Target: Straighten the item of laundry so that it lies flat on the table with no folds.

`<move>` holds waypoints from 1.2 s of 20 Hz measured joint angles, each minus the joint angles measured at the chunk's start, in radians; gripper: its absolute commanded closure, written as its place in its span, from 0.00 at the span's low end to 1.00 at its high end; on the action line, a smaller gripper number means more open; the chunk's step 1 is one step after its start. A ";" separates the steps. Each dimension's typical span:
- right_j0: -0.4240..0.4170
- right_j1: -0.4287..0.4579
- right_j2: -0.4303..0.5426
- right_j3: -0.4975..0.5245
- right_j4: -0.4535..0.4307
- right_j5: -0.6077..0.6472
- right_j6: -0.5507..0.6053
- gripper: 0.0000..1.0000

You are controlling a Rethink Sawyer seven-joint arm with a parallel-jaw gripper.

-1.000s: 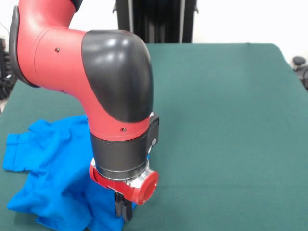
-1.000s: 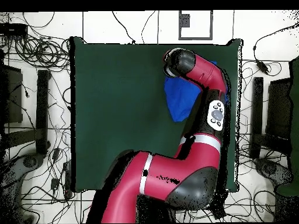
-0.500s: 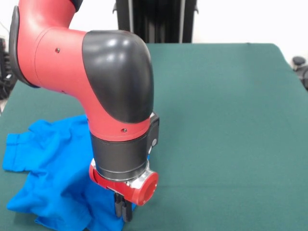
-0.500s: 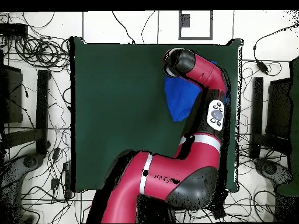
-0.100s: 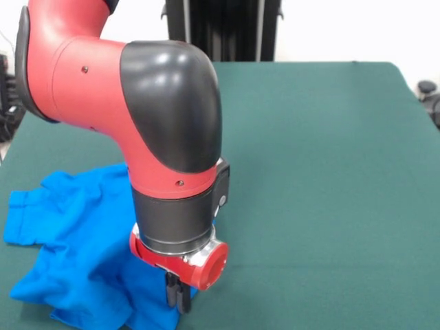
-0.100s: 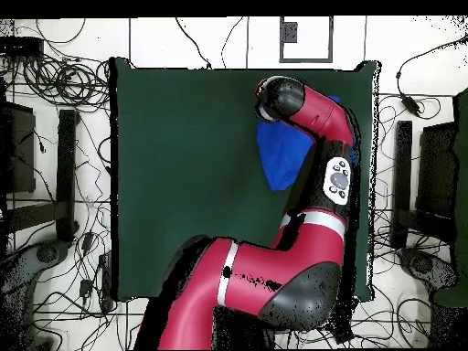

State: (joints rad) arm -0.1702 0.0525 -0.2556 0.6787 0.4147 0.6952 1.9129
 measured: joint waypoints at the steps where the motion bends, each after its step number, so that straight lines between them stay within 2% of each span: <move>1: 0.002 -0.007 0.001 0.012 -0.003 -0.004 0.000 1.00; 24: 0.006 -0.105 0.037 0.155 -0.021 -0.011 0.000 1.00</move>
State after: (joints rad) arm -0.1647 -0.0521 -0.2189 0.8336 0.3933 0.6844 1.9129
